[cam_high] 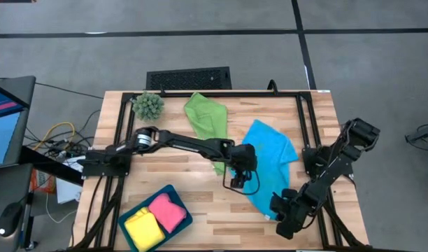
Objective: Fold microfiber towels
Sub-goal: Fold the blue microfiber towel
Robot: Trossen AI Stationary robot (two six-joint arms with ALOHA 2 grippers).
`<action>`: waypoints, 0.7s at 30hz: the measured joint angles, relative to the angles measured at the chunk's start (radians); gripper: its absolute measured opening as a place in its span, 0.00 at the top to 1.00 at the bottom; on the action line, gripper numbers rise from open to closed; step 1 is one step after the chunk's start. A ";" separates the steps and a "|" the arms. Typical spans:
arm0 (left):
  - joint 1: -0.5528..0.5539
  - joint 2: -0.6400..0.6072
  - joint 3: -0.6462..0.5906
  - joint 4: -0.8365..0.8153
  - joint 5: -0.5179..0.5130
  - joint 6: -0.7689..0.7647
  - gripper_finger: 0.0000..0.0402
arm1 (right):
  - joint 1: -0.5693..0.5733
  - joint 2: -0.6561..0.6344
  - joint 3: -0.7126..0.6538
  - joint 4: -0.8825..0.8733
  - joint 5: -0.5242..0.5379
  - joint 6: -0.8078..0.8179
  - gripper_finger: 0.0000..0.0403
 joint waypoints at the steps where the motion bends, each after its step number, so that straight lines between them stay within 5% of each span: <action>1: 0.002 0.018 0.014 -0.023 -0.005 0.008 0.41 | 0.000 0.000 0.000 0.000 0.000 0.001 0.96; 21: 0.028 0.102 0.036 -0.082 -0.037 0.073 0.47 | 0.043 0.000 0.000 -0.024 0.019 0.026 0.96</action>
